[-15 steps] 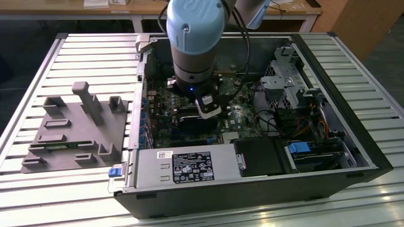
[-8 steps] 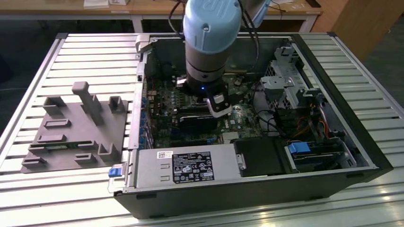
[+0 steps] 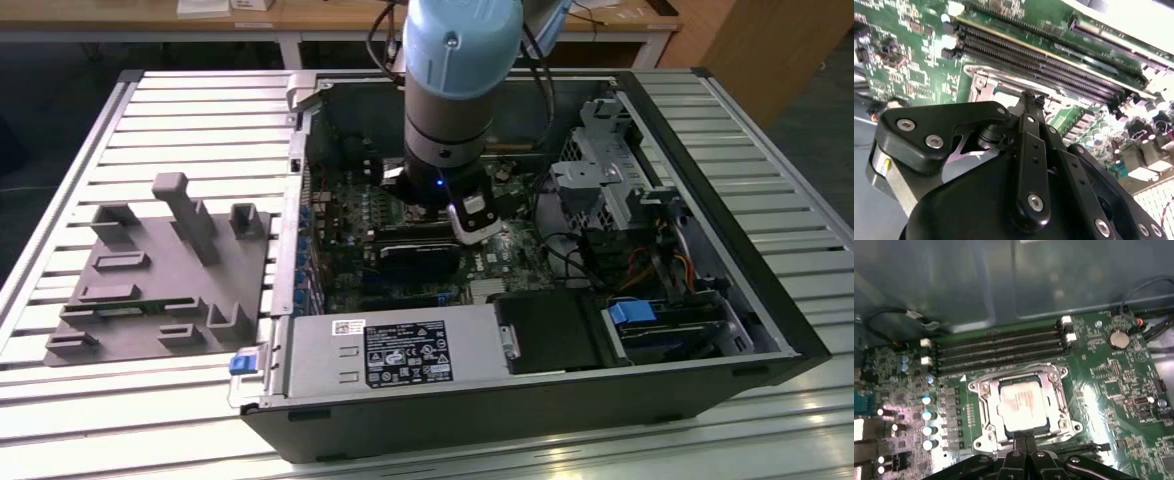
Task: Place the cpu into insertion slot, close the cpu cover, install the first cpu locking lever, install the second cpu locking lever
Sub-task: 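Install the second cpu locking lever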
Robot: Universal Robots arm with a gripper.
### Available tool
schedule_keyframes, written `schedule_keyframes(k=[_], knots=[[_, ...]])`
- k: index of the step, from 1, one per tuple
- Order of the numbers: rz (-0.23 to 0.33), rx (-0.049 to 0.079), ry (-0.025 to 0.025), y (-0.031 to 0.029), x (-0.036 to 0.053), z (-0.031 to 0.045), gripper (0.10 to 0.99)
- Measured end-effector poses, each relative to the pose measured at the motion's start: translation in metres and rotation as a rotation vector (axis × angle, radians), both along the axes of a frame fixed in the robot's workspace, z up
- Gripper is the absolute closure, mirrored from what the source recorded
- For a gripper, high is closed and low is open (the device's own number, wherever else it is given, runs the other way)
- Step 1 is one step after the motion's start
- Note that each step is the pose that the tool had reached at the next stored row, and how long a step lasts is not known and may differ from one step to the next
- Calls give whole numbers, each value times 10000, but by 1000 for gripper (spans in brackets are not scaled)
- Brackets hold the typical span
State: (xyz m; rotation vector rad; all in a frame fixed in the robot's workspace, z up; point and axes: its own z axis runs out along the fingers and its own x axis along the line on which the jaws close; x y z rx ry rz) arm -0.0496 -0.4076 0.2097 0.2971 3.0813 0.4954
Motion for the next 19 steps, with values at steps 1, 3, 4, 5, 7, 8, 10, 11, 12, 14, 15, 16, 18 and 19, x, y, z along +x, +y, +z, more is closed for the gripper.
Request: schedule_keyframes(k=[1,3,4,5,7,8,10,11,12,14,15,16,18,19], knots=[[-1,-144,0,10,5,0,984],[0,-372,0,35,16,-1,984],[0,-448,0,52,23,0,984],[0,-519,1,70,30,0,984],[0,-636,0,122,43,-1,984],[0,-690,1,151,47,0,984],[1,-807,1,215,54,0,984],[1,-873,1,247,57,0,984],[0,-939,0,279,59,0,984],[-1,-1084,1,344,63,0,984],[-1,-1155,0,375,65,0,984],[0,-1230,1,406,67,0,984],[0,-1385,1,465,70,0,984],[0,-1464,1,493,71,0,984]])
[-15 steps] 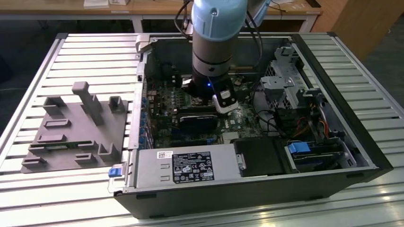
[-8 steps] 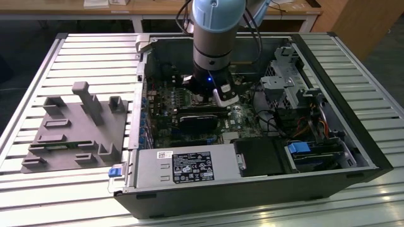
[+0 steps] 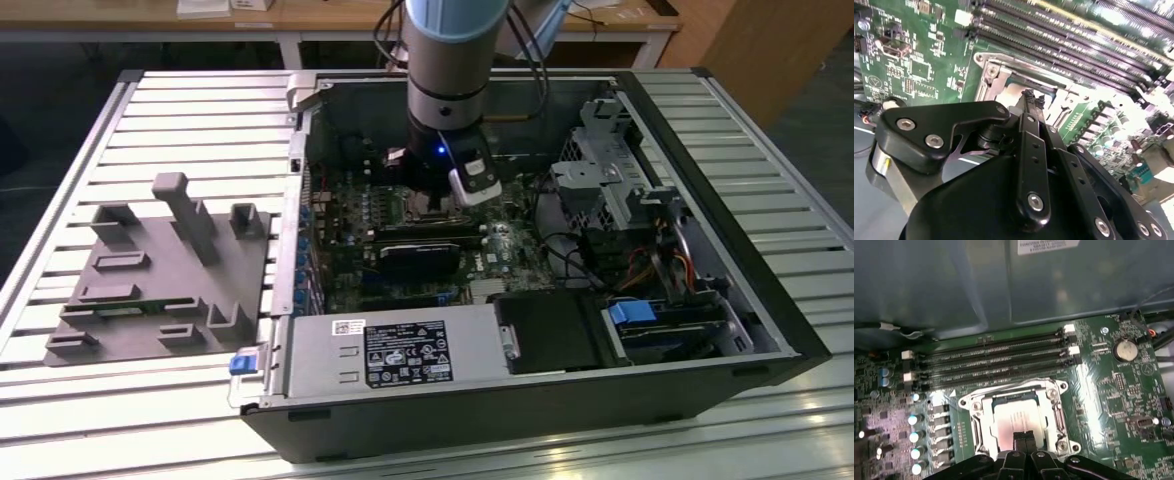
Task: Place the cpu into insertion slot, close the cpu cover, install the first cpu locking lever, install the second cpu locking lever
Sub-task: 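Install the second cpu locking lever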
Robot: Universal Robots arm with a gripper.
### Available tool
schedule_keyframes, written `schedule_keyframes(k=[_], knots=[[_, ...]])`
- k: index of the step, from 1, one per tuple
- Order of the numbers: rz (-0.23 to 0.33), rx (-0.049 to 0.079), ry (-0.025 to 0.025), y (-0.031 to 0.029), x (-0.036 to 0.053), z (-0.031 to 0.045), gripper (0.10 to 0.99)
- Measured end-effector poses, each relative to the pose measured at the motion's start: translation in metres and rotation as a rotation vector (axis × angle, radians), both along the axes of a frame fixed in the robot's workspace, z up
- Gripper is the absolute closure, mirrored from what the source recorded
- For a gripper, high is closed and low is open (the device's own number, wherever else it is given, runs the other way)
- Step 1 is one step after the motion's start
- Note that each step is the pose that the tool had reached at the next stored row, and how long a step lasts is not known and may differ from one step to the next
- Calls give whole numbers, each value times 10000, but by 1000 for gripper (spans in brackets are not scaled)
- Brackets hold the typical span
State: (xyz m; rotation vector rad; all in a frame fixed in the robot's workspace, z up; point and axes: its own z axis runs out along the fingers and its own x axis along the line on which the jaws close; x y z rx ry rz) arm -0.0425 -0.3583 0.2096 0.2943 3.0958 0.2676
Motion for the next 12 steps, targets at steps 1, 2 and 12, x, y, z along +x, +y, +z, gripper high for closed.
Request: schedule_keyframes(k=[1,2,12], knots=[[-1,-82,0,28,0,0,984],[-2,-147,0,49,-1,0,984],[9,-231,-36,82,0,127,984]])
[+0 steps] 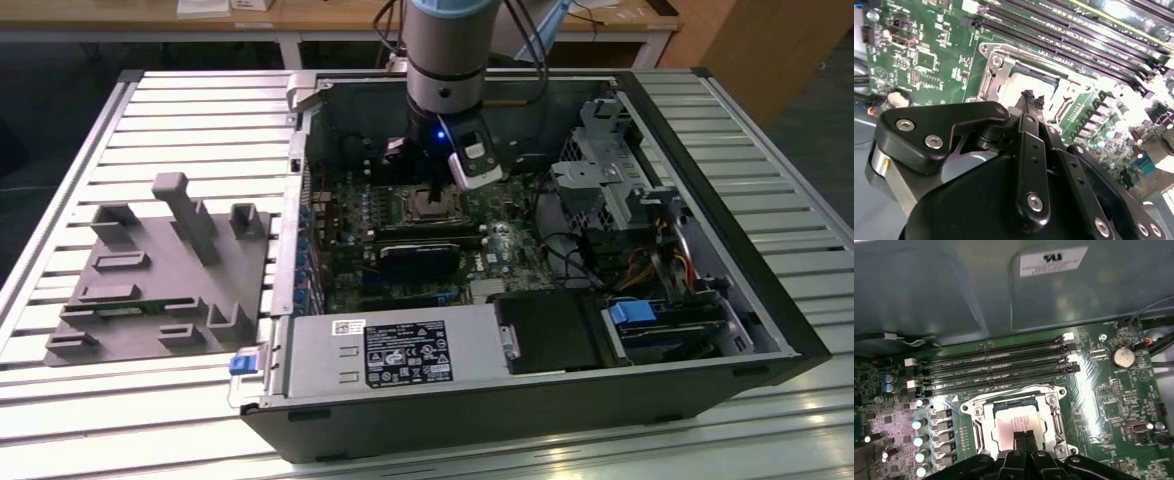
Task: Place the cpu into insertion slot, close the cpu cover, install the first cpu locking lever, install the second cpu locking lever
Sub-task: 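Install the second cpu locking lever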
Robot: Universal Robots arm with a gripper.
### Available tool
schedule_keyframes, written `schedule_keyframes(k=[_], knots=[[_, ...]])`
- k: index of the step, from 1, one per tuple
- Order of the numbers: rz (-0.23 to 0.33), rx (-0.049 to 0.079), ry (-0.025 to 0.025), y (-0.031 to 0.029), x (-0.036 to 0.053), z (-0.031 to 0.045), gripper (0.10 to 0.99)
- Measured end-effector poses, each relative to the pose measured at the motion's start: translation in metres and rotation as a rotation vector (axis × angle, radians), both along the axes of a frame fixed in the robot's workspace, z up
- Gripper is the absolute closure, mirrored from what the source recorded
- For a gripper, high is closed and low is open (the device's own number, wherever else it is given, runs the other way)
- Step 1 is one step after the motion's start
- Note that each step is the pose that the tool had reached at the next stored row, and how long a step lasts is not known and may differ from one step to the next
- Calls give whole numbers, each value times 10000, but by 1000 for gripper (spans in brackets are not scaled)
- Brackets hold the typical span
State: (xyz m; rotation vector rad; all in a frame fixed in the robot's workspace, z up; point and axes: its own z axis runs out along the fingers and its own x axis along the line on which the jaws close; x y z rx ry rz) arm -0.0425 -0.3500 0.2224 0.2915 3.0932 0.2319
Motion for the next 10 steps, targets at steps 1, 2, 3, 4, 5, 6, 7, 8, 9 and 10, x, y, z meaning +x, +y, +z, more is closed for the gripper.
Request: schedule_keyframes(k=[1,2,3,4,5,6,7,8,9,10], knots=[[1,0,-13,0,0,21,984],[1,0,-25,0,0,39,984],[2,-2,-37,0,0,52,984],[1,-6,-43,1,0,60,984],[2,-12,-45,2,0,61,984],[2,-14,-45,2,1,61,984],[1,-28,-44,1,0,62,984],[2,-39,-43,1,0,62,984],[2,-41,-44,1,0,61,984],[2,-43,-44,1,0,61,984]])
